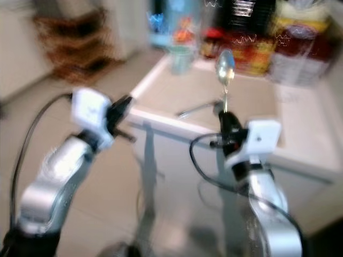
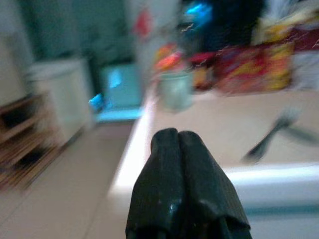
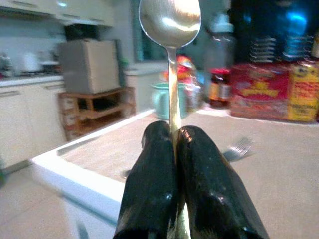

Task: Setting the table

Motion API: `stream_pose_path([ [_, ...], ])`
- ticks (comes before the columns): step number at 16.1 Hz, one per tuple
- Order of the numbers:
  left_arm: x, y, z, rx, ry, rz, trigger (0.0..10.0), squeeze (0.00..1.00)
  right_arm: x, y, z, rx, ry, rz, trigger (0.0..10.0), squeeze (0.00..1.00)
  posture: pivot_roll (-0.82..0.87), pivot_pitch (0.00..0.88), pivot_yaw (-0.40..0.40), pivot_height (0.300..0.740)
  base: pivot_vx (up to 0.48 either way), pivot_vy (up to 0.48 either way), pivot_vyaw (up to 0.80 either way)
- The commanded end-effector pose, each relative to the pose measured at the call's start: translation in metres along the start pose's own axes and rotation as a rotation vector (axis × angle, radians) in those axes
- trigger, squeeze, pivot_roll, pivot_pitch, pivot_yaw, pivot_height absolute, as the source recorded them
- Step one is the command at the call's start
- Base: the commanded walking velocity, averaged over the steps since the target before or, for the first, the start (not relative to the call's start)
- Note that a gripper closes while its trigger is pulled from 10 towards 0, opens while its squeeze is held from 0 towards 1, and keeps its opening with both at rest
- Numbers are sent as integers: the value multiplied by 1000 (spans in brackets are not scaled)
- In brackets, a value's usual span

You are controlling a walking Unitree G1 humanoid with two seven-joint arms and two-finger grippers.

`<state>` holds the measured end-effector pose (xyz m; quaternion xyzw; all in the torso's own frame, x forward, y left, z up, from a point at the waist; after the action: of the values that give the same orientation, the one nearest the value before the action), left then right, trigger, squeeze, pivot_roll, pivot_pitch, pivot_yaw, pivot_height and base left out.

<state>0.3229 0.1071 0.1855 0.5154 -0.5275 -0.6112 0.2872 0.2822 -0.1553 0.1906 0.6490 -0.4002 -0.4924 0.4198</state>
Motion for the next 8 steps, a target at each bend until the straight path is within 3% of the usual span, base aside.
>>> stream_pose_path([
  [1,-11,-2,-1,-10,54,-2,10000,0,0,3,1,6,-15,13,10000,0,22,0,3,740,0,0,0],
  [3,-16,-15,11,-56,108,-37,10000,0,13,-11,7,-26,-70,-21,10000,0,41,0,-38,740,0,-157,0],
  [8,-16,-49,39,-134,133,-90,10000,0,16,-34,30,-34,-36,5,10000,0,62,16,-73,740,0,-383,0],
])
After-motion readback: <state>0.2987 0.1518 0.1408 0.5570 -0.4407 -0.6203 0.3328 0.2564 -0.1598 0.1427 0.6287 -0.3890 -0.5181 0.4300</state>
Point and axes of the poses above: a point about 5 cm out from each wrist's last joint towards the gripper, its own z axis pointing back from the gripper into the wrist, its own y axis along the axis of the wrist's last joint, x = y × z, the point moved 5 cm from there along -z, pointing out of the wrist towards the gripper, and after that the axes turned 15 degrees about -z, right-handed, at the moved point
